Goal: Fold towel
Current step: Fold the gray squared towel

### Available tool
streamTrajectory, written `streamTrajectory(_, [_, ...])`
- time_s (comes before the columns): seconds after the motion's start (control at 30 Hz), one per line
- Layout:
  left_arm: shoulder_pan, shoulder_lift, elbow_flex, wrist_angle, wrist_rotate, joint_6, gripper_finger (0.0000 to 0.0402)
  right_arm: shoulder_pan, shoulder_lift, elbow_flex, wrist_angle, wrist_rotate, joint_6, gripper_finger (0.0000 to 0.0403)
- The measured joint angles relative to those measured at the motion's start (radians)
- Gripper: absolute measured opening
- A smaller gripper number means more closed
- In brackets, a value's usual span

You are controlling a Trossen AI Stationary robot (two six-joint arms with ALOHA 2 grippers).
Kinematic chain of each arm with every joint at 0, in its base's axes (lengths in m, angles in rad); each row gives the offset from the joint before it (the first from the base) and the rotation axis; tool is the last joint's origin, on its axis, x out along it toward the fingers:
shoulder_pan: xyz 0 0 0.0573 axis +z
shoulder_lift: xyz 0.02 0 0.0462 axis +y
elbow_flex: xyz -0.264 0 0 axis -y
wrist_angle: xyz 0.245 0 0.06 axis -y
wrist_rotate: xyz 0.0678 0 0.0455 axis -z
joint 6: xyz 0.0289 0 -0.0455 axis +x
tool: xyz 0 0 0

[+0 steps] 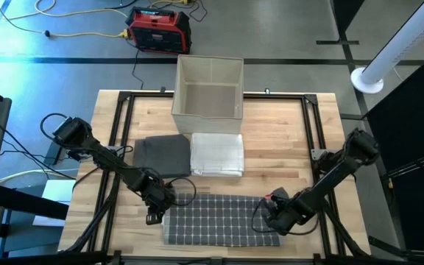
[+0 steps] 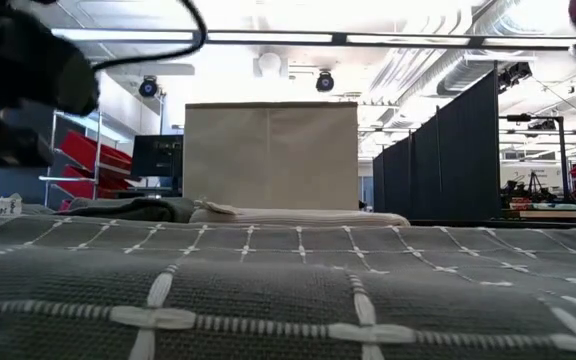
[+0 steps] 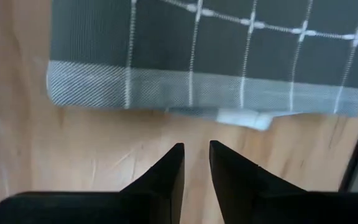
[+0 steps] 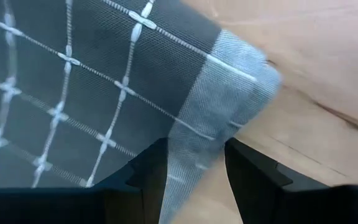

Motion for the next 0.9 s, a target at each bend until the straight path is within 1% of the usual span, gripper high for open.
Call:
streamTrajectory(0.1, [-0.001, 0.0, -0.043, 0.036, -0.007, -0.011, 0.0065, -0.035, -0.122, 0.008, -0.086, 0.023, -0.007, 0.0004])
streamTrajectory(0.17, [-0.001, 0.0, -0.059, 0.054, -0.034, -0.004, 0.0064, -0.059, -0.205, 0.007, -0.101, 0.058, -0.026, 0.0004])
streamTrajectory(0.27, [0.005, -0.004, -0.097, 0.108, -0.096, -0.004, 0.0064, -0.092, -0.299, 0.011, -0.071, 0.078, -0.064, 0.0004])
streamTrajectory(0.3, [0.012, -0.006, -0.109, 0.126, -0.106, -0.005, 0.0064, -0.108, -0.3, 0.015, -0.031, 0.077, -0.094, 0.0004])
streamTrajectory(0.4, [0.056, -0.005, -0.152, 0.214, -0.133, -0.005, 0.0064, -0.162, -0.26, 0.024, 0.142, 0.068, -0.21, 0.0004])
streamTrajectory(0.5, [0.108, 0.001, -0.192, 0.352, -0.181, 0.001, 0.0064, -0.215, -0.22, 0.032, 0.314, 0.059, -0.327, 0.0004])
streamTrajectory(0.6, [0.148, 0.009, -0.216, 0.478, -0.191, 0.028, 0.0064, -0.269, -0.18, 0.04, 0.487, 0.051, -0.443, 0.0004])
streamTrajectory(0.73, [0.198, 0.035, -0.22, 0.55, -0.219, 0.065, 0.0064, -0.34, -0.127, 0.052, 0.718, 0.039, -0.599, 0.0004])
streamTrajectory(0.9, [0.261, 0.068, -0.226, 0.64, -0.255, 0.11, 0.0064, -0.419, 0.009, 0.053, 0.957, -0.04, -0.75, 0.0004])
